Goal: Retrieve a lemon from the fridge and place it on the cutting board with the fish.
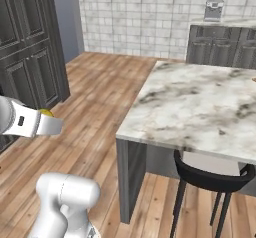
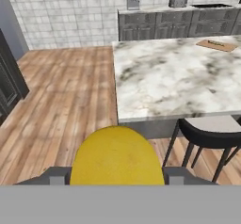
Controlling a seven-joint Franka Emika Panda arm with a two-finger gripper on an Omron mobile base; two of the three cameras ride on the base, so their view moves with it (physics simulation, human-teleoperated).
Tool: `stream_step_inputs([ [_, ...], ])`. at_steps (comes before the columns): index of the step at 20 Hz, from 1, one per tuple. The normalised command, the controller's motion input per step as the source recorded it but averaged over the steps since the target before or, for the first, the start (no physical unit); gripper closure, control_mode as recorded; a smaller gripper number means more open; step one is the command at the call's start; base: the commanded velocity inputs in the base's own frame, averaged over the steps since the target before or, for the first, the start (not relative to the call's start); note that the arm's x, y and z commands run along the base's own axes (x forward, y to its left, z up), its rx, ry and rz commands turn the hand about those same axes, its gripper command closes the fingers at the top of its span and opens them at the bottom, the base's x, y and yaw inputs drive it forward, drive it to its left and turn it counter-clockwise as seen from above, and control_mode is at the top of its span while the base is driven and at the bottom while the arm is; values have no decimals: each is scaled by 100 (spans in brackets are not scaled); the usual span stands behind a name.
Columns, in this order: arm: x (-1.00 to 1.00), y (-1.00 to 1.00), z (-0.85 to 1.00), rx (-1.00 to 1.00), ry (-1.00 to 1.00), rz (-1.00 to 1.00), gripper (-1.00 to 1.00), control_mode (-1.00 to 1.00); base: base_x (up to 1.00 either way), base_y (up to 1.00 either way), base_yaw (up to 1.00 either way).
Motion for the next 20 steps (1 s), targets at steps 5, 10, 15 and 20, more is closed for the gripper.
stream_step_inputs([
  [5, 0, 0, 0, 0, 0, 0, 100, 100, -4, -36, -5],
  [10, 0, 0, 0, 0, 0, 0, 100, 100, -28, -93, -16],
  [15, 0, 0, 0, 0, 0, 0, 100, 100, -19, -100, -12],
  [20, 0, 0, 0, 0, 0, 0, 100, 100, -2, -97, -8],
])
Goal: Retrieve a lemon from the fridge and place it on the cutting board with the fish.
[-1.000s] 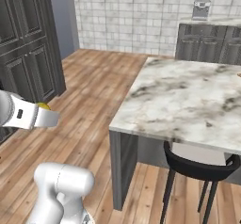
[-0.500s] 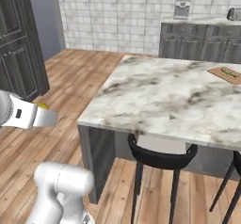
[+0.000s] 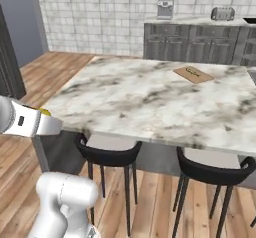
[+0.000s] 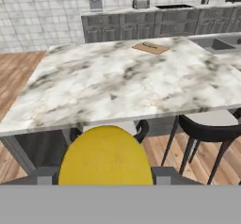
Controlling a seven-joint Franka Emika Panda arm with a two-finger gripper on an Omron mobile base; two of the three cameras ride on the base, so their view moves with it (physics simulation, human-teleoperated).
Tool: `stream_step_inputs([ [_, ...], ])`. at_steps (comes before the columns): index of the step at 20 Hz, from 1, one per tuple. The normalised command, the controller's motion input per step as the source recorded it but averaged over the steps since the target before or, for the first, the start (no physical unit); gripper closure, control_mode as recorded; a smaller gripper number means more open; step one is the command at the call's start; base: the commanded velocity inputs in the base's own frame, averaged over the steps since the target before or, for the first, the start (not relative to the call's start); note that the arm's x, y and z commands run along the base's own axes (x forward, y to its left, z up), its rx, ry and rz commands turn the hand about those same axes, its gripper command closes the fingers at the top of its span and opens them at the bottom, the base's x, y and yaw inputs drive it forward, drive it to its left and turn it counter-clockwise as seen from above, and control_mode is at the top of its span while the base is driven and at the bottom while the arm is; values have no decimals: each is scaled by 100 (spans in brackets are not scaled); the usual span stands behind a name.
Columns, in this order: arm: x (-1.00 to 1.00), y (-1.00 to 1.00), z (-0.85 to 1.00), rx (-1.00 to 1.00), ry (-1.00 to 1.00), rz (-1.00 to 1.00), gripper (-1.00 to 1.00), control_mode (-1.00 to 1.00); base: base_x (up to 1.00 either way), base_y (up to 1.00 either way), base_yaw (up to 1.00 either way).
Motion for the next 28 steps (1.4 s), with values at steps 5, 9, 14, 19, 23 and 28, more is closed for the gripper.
stream_step_inputs([
  [5, 0, 0, 0, 0, 0, 0, 100, 100, 0, -100, -3],
  [9, 0, 0, 0, 0, 0, 0, 100, 100, 0, -100, -2],
  [14, 0, 0, 0, 0, 0, 0, 100, 100, 0, -100, -1],
  [19, 0, 0, 0, 0, 0, 0, 100, 100, 0, -100, -1],
  [23, 0, 0, 0, 0, 0, 0, 100, 100, 0, -100, -3],
  [28, 0, 0, 0, 0, 0, 0, 100, 100, 0, -100, -4],
])
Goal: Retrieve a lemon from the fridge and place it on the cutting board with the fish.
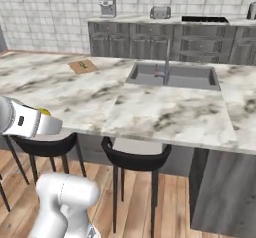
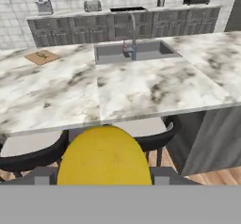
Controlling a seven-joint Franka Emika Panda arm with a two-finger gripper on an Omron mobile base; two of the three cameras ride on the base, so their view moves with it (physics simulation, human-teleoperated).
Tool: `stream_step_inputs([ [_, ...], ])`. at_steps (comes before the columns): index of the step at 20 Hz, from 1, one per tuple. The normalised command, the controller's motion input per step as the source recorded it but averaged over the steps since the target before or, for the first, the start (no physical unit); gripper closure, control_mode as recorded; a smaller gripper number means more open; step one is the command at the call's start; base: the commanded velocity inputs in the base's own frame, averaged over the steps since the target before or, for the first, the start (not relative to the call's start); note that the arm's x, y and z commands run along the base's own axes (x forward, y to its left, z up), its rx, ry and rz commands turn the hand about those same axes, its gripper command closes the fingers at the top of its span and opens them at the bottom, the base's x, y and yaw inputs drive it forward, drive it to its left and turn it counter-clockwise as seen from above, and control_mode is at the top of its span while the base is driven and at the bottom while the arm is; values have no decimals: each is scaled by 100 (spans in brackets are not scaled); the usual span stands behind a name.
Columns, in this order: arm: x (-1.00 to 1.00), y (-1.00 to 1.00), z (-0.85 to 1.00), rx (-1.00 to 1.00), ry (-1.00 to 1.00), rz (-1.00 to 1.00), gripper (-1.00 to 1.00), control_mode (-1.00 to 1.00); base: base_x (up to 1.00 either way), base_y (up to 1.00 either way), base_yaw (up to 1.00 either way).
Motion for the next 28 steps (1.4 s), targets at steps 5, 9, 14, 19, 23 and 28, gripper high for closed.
stream_step_inputs([
  [5, 0, 0, 0, 0, 0, 0, 100, 100, 0, -100, -8],
  [9, 0, 0, 0, 0, 0, 0, 100, 100, 0, -100, -38],
  [14, 0, 0, 0, 0, 0, 0, 100, 100, 0, -100, -51],
  [19, 0, 0, 0, 0, 0, 0, 100, 100, 16, -100, -40],
  [23, 0, 0, 0, 0, 0, 0, 100, 100, 47, -100, -21],
  [28, 0, 0, 0, 0, 0, 0, 100, 100, 38, -100, -12],
])
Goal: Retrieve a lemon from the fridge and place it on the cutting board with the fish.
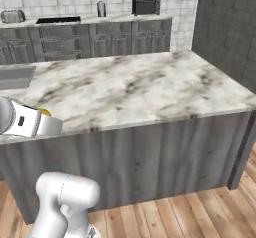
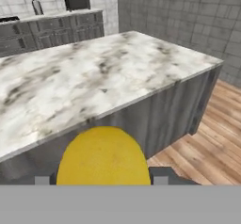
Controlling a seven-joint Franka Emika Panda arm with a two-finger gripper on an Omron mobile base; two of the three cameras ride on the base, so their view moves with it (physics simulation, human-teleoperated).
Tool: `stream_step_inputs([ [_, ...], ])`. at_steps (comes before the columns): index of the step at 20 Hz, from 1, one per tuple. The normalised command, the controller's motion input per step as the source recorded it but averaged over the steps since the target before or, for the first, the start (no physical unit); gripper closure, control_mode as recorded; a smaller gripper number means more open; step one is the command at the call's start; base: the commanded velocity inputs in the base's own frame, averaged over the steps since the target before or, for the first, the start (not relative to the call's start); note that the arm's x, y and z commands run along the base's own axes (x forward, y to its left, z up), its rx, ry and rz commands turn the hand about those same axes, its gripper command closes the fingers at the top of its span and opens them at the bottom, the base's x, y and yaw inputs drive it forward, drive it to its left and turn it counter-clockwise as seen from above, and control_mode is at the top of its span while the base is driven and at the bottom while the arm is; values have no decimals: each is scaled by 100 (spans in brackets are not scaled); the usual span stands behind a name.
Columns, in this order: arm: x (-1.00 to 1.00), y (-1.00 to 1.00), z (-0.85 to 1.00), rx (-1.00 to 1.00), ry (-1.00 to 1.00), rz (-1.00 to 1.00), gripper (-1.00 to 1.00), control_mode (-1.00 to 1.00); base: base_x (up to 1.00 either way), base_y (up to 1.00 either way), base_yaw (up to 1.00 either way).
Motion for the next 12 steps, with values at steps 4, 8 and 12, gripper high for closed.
stream_step_inputs([
  [4, 0, 0, 0, 0, 0, 0, 100, 100, 36, -100, -9],
  [8, 0, 0, 0, 0, 0, 0, 100, 100, 37, -100, -8],
  [12, 0, 0, 0, 0, 0, 0, 100, 100, 37, -100, -8],
])
